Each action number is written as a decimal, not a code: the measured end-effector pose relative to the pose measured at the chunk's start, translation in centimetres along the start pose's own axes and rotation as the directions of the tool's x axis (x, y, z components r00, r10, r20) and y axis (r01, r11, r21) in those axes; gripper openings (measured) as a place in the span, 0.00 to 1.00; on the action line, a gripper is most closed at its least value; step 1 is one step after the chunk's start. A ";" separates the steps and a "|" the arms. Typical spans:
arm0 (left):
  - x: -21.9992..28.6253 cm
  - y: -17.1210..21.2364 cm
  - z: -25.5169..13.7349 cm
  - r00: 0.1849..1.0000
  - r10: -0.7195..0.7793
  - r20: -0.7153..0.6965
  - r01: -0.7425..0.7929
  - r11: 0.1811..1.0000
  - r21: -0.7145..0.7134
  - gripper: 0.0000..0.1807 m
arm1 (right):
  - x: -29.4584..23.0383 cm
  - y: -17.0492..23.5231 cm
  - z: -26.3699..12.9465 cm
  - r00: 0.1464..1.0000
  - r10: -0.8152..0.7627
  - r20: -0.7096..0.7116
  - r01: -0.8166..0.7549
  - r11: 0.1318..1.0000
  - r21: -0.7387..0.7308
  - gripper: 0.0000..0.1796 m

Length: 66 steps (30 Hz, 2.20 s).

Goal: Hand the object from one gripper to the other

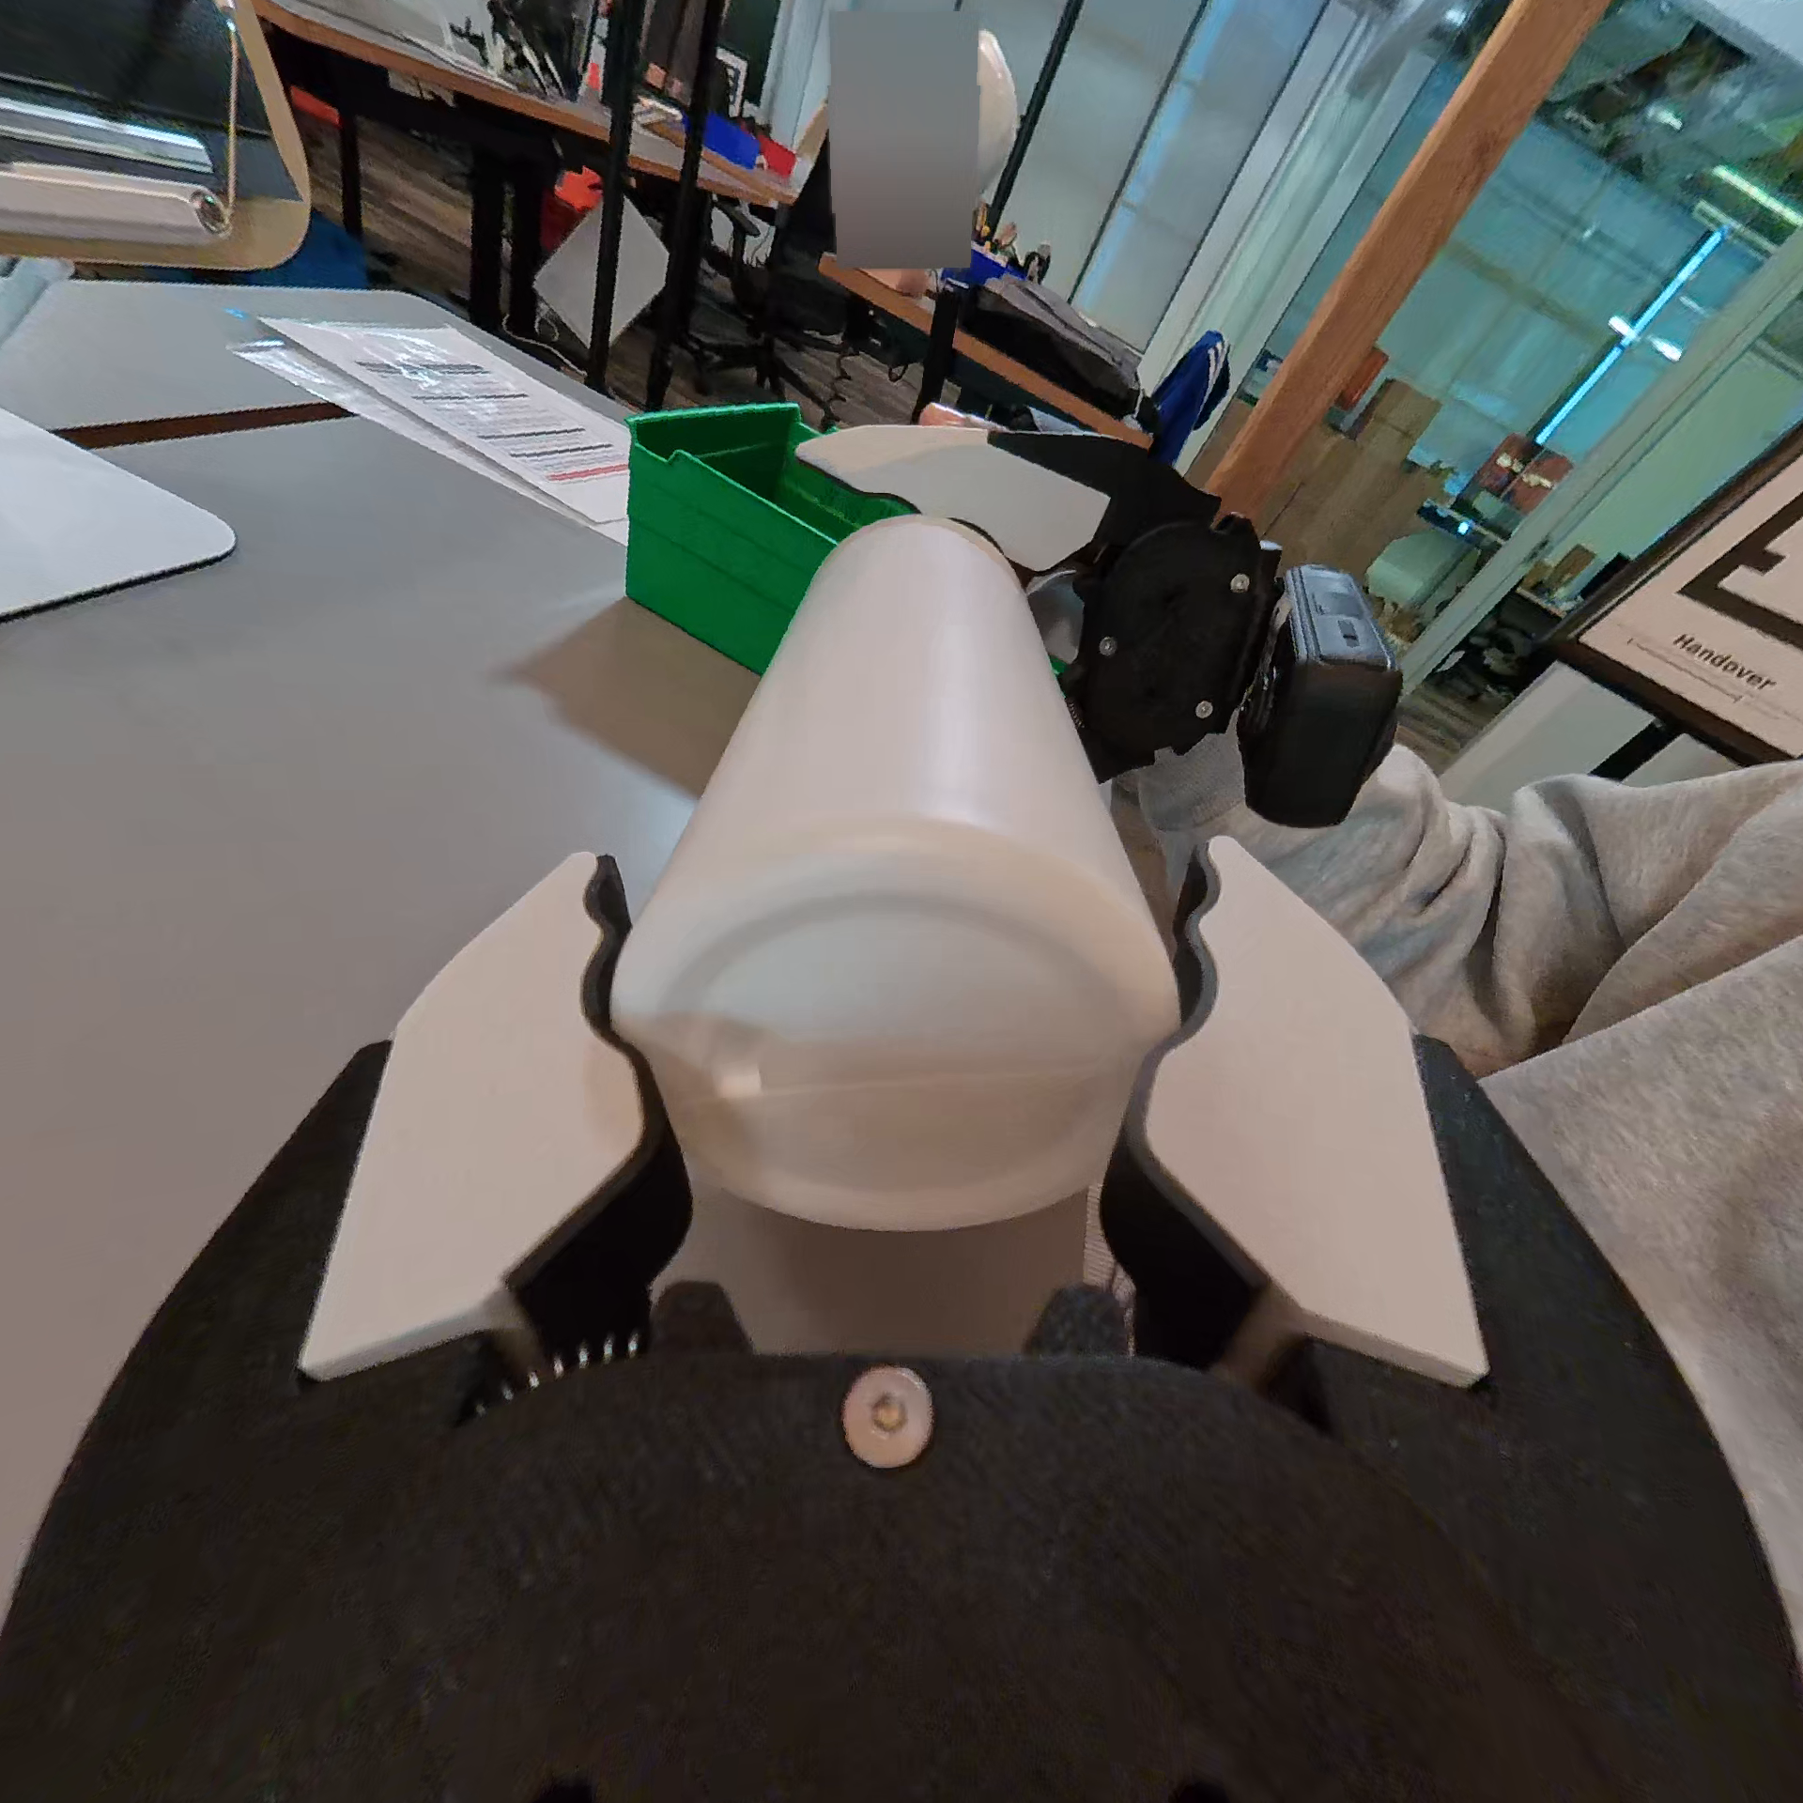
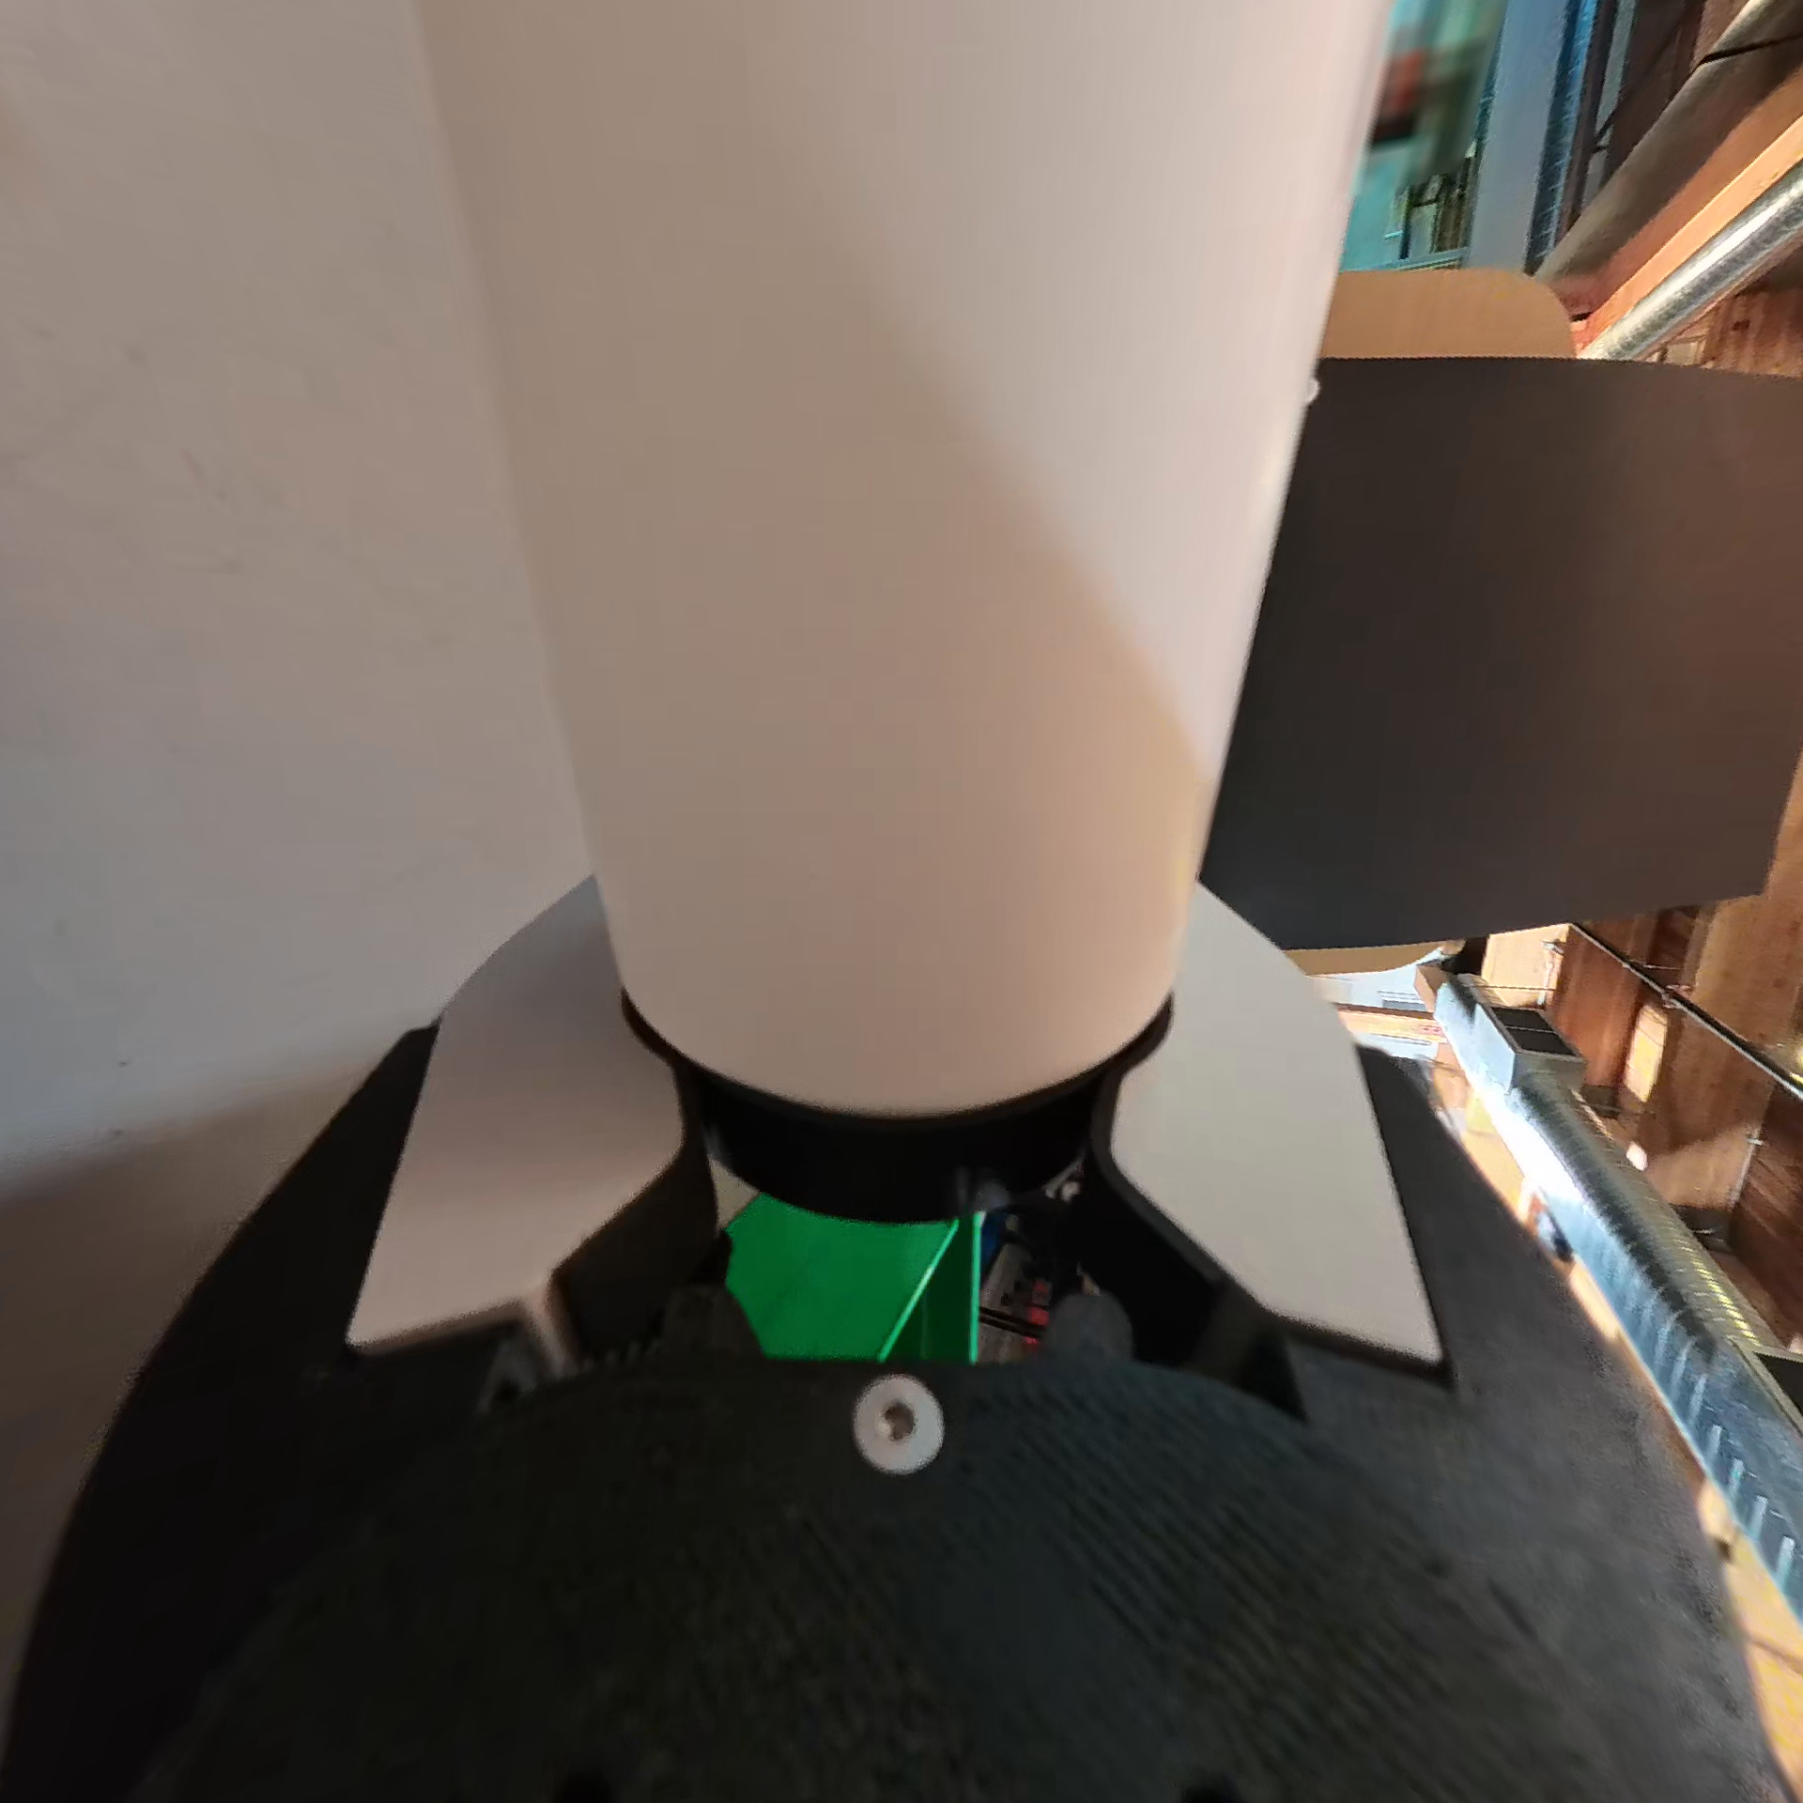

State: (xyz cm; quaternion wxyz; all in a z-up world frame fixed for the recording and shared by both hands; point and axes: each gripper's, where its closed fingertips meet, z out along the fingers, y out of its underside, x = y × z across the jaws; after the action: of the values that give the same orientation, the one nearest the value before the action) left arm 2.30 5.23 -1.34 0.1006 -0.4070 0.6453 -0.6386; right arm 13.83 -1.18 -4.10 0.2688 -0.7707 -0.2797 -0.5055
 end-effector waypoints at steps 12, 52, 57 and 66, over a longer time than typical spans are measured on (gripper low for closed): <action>-2.4 -1.2 -1.1 0.937 -0.325 -0.133 0.346 0.917 0.199 0.60 | 2.2 0.1 -0.8 0.994 0.099 -0.045 -0.097 0.994 0.043 0.58; -0.6 -0.2 1.5 0.770 -0.438 -0.464 0.585 0.775 0.240 0.66 | 9.5 -4.6 -7.8 -0.036 0.483 0.875 -0.901 -0.394 0.180 0.53; -1.1 -0.4 0.3 0.901 -0.310 -0.302 0.388 0.889 0.245 0.71 | 8.5 -5.2 -7.8 0.011 0.506 0.863 -0.974 -0.189 0.123 0.53; 3.2 5.6 6.1 0.987 0.127 -0.101 -0.139 0.983 -0.119 0.77 | 5.8 -7.6 -8.5 0.067 0.538 0.841 -0.993 0.122 0.002 0.53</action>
State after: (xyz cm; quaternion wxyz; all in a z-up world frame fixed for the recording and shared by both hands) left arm 1.98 -2.23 -6.14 0.0874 -0.3384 0.7138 -0.6068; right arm 5.06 -0.86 5.21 0.6156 -0.7651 0.0074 0.1885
